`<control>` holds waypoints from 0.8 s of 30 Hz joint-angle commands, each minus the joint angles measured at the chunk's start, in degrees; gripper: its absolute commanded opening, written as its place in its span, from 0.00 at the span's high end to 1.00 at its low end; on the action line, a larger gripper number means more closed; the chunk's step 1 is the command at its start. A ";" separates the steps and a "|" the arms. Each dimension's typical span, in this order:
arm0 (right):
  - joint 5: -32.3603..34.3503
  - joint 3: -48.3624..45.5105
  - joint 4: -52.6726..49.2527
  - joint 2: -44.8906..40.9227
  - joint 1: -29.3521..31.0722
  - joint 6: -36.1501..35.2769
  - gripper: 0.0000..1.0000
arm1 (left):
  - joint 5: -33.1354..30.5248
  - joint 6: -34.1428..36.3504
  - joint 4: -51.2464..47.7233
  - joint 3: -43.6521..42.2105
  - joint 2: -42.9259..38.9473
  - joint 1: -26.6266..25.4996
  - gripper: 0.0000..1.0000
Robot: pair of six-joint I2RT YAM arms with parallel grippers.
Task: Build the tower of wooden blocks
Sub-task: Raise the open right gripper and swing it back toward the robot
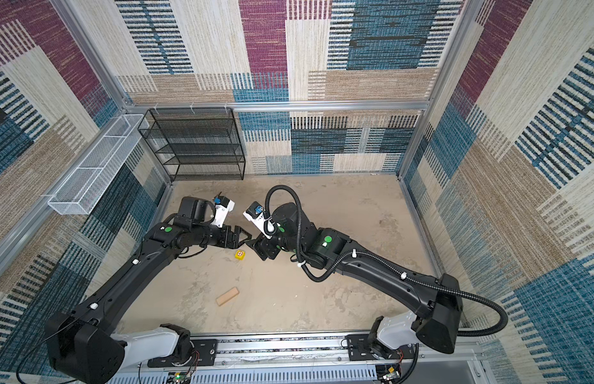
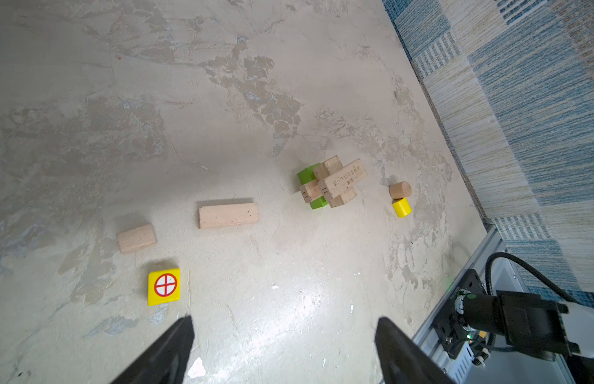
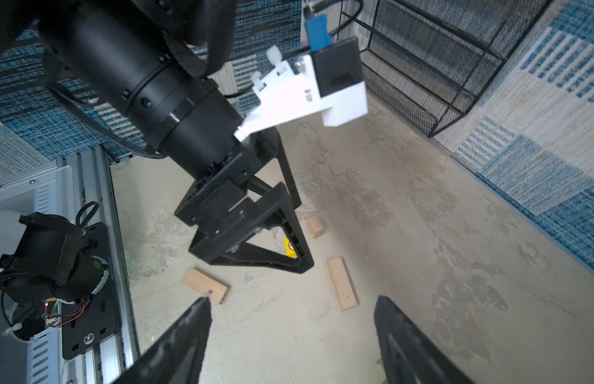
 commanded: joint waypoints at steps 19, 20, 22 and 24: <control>-14.13 -4.61 5.27 1.24 2.89 -15.46 0.20 | -2.03 -0.55 1.25 -1.39 -3.09 6.27 0.10; -14.20 -4.17 4.86 1.90 2.87 -16.09 0.20 | -2.64 -0.44 1.25 -1.56 -3.42 6.36 0.10; -13.84 -3.76 4.32 2.96 2.83 -16.96 0.20 | -3.68 -0.17 1.02 -1.76 -4.03 6.75 0.10; -12.15 -3.32 3.75 4.14 2.89 -16.76 0.21 | -5.65 0.33 0.15 -2.26 -5.15 6.89 0.10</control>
